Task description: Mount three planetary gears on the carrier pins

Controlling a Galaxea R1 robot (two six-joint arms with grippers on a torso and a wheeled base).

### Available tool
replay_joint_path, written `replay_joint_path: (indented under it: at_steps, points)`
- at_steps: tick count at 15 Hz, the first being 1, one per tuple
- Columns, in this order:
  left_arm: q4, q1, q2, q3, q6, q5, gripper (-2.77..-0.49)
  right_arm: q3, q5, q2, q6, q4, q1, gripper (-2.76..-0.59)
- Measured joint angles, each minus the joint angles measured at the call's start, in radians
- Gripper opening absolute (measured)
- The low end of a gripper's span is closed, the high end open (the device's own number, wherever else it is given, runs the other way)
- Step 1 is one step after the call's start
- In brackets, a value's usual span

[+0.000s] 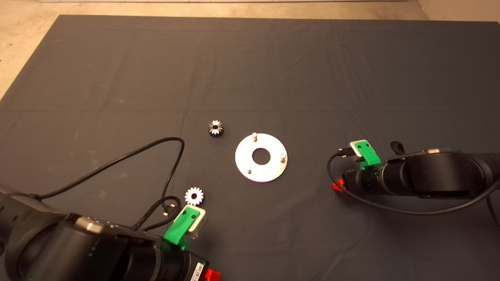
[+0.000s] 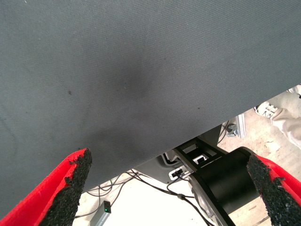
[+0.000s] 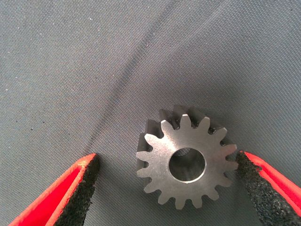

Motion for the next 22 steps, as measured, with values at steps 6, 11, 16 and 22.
replay_joint_path:
  at_steps: [6,11,16,22]
  points:
    - [0.007,0.008,0.000,0.000,0.000,0.000,-0.90,-0.010,0.002,0.000,0.001,-0.002,0.014,-1.18]
    - [0.008,0.008,0.000,0.000,0.000,0.000,-0.90,-0.011,0.001,-0.001,0.002,-0.005,0.037,-1.20]
    - [0.008,0.008,0.000,0.000,0.000,0.000,-0.90,-0.011,0.002,-0.001,0.003,-0.005,0.040,-1.41]
    - [0.008,0.008,0.000,0.000,0.000,0.000,-0.90,-0.011,0.002,-0.001,0.004,-0.005,0.040,-1.68]
